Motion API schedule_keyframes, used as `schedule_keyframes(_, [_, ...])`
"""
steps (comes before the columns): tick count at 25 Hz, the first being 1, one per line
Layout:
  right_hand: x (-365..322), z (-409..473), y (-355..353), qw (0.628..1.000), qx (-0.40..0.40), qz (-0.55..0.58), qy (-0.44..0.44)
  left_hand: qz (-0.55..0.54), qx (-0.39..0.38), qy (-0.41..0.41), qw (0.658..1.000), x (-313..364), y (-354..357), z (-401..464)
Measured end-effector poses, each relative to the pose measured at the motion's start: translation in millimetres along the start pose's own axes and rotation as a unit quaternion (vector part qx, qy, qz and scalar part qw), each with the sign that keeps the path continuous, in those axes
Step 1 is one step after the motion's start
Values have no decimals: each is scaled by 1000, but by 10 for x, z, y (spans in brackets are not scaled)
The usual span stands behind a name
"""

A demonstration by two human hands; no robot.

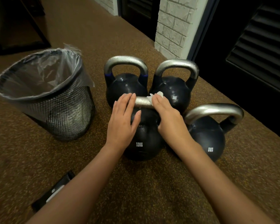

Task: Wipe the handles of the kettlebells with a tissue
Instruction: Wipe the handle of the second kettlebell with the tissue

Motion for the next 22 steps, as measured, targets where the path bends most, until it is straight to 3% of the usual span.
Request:
schedule_keyframes(5, [43, 153, -16, 1000, 25, 10, 17, -14, 12, -4, 1000, -4, 28, -21])
schedule_keyframes(9, [-39, 120, 39, 999, 5, -10, -48, -23, 15, 2, 1000, -21, 26, -32])
schedule_keyframes(15, [73, 67, 100, 998, 49, 7, -42, -42, 23, -8, 999, -12, 23, -21])
schedule_keyframes(22, [272, -281, 243, 989, 111, 8, -93, -57, 32, -16, 998, -6, 4, -14])
Point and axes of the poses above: each hand's wrist, its own z-axis towards the middle knuckle, its own y-axis out of the palm, x = y × z, the point moved 4 cm from there along z, towards the middle knuckle, and after that the axes turned 14 degrees about x, right-handed, at the moved point
